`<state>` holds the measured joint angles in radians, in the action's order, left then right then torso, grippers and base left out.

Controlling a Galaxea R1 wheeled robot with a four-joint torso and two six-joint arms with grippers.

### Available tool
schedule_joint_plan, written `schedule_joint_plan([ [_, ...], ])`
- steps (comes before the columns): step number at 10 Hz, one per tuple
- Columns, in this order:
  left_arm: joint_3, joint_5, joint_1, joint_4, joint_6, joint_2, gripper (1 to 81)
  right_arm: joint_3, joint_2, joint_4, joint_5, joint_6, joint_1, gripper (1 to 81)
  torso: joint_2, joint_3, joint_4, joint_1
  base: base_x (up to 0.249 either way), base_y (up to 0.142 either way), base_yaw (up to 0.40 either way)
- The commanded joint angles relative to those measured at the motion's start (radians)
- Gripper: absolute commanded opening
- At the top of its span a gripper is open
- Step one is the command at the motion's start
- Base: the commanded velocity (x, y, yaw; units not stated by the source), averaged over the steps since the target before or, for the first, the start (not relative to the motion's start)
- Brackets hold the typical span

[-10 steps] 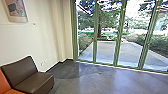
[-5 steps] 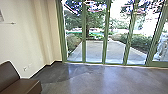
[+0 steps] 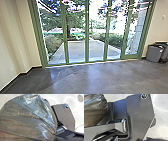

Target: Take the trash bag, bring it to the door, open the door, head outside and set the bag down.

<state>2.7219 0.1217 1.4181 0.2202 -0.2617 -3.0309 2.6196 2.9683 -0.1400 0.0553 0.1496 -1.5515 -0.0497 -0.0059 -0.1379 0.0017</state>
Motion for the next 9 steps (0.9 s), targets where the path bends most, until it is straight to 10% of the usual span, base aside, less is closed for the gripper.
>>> schedule_joint_plan([
  [1,-0.001,0.055,-0.069,-0.005,-0.008,-0.002,1.0,0.000,0.001,-0.006,0.054,-0.004,0.057,81.1,0.000,0.000,0.003,0.000,0.000,0.000,-0.348],
  [3,-0.001,0.055,-0.069,-0.005,-0.008,-0.002,1.0,0.002,0.002,-0.006,0.054,-0.004,0.058,81.1,0.000,0.000,-0.023,0.000,0.000,0.000,-0.348],
  [9,-0.001,0.055,-0.069,-0.005,-0.008,-0.002,1.0,0.002,0.007,-0.007,0.055,-0.004,0.060,81.1,0.000,0.000,-0.022,0.000,0.000,0.000,-0.346],
])
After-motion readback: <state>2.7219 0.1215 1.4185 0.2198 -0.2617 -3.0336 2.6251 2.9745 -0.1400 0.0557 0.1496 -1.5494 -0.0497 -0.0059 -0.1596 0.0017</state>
